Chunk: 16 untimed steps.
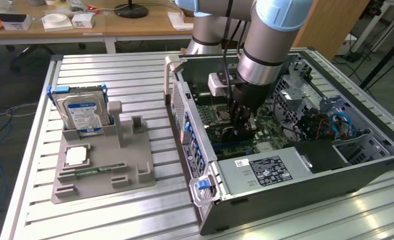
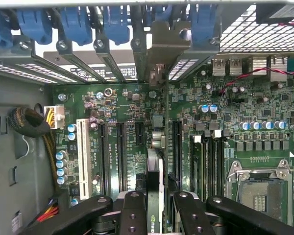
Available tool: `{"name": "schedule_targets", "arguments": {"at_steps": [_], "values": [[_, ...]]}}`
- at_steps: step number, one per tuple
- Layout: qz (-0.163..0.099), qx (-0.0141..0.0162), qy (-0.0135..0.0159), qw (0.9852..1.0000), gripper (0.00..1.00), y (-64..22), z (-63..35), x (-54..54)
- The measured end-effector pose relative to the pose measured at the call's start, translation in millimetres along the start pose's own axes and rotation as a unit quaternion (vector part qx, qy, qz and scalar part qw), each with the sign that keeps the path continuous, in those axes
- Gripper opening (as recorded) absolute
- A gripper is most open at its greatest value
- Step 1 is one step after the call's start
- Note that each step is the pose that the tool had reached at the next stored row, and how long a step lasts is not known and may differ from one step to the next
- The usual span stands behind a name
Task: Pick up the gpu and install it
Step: 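Insert the gpu into the slot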
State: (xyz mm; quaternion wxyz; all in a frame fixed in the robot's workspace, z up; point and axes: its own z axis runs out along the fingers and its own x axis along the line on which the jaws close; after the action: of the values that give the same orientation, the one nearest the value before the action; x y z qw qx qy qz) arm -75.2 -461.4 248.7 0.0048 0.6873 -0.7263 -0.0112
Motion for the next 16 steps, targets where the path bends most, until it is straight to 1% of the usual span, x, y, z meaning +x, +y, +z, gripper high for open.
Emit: {"name": "schedule_targets", "arguments": {"at_steps": [11,16], "values": [[0.0,0.0001,0.0001,1.0,0.26,-0.1,4.0,0.1],[0.0,0.0002,-0.0003,1.0,0.26,-1.8,4.3,0.0]]}}
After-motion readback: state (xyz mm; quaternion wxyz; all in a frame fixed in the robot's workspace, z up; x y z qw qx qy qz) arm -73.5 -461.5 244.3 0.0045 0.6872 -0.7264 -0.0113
